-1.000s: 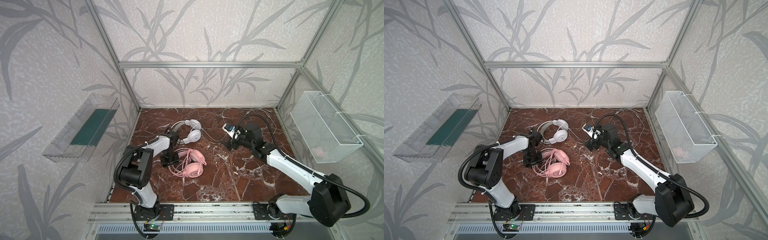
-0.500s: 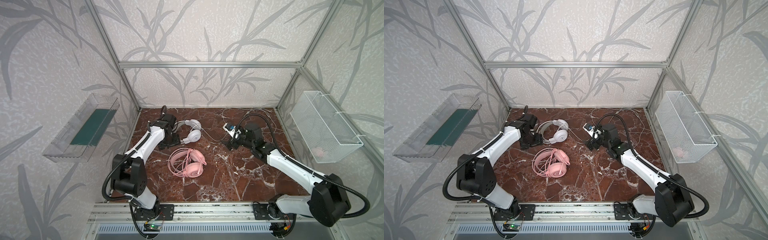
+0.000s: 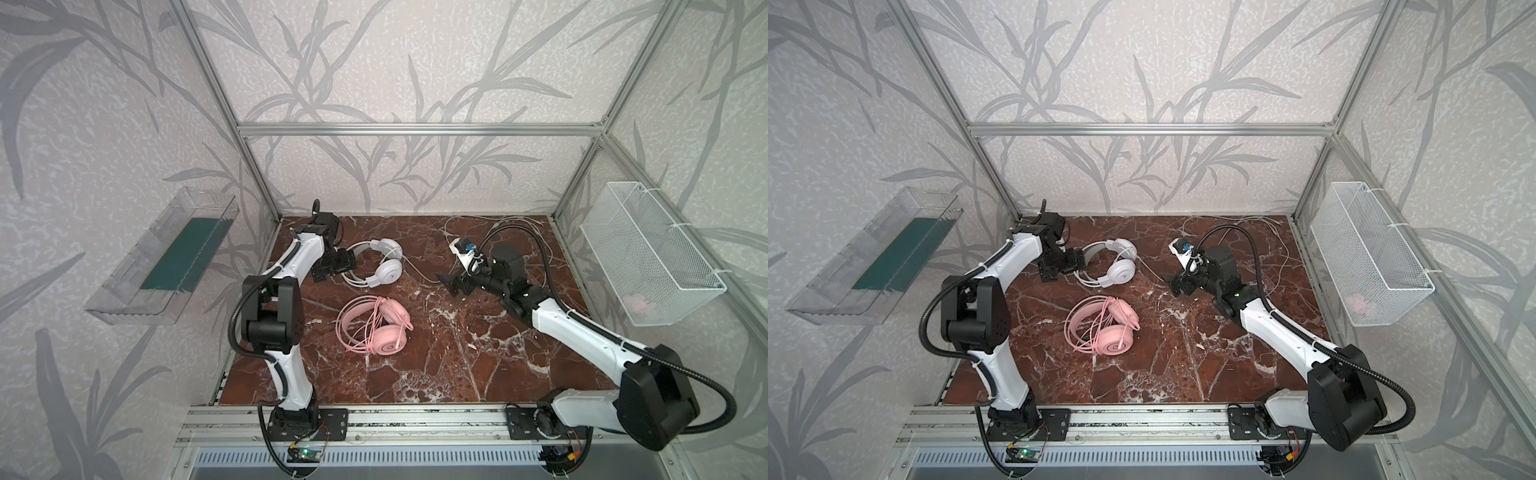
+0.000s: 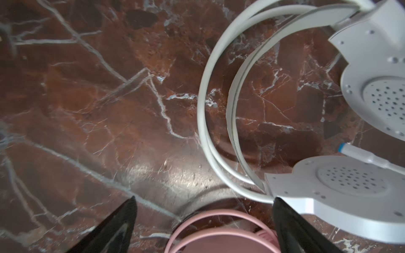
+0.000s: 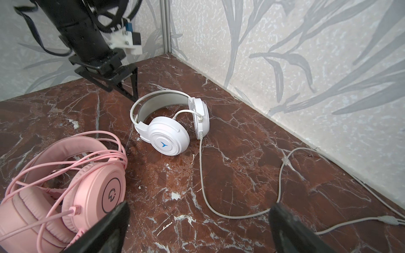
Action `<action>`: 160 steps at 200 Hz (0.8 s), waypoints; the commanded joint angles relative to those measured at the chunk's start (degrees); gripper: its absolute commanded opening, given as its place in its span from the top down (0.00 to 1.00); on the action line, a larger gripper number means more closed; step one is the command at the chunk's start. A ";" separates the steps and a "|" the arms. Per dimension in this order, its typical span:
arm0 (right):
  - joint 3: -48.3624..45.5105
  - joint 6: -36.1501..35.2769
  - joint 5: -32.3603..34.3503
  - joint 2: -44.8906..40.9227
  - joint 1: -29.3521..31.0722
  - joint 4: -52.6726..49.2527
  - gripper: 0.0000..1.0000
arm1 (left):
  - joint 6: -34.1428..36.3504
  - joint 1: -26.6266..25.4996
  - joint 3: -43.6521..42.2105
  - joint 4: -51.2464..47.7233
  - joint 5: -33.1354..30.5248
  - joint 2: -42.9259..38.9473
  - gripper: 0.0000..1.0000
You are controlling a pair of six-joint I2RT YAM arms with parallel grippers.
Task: Wrap the headphones
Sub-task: 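Lift the white headset with the left gripper while the right gripper moves toward it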
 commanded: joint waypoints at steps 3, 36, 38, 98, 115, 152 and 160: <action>-0.74 3.05 -0.26 0.06 -0.26 2.86 0.01 | 2.26 0.43 3.36 2.08 3.20 2.99 0.06; -1.35 3.30 0.06 -0.54 -0.27 3.07 0.01 | 3.93 0.33 5.62 2.91 5.19 8.44 0.07; -1.35 3.30 0.04 -0.62 -0.26 3.03 0.01 | 3.99 0.32 5.71 2.95 4.98 8.68 0.07; -2.50 3.21 1.26 -1.56 -0.26 2.87 0.01 | 6.72 0.38 9.89 2.28 2.35 16.02 0.15; -2.75 3.30 1.50 -1.78 -0.28 2.72 0.01 | 7.01 0.34 11.13 2.08 2.03 17.79 0.24; -3.27 2.87 2.31 -2.08 -0.26 2.28 0.01 | 7.27 0.32 11.83 1.70 0.90 18.98 0.42; -3.29 2.65 2.53 -2.01 -0.26 2.18 0.01 | 7.36 0.32 11.73 1.86 0.80 18.91 0.45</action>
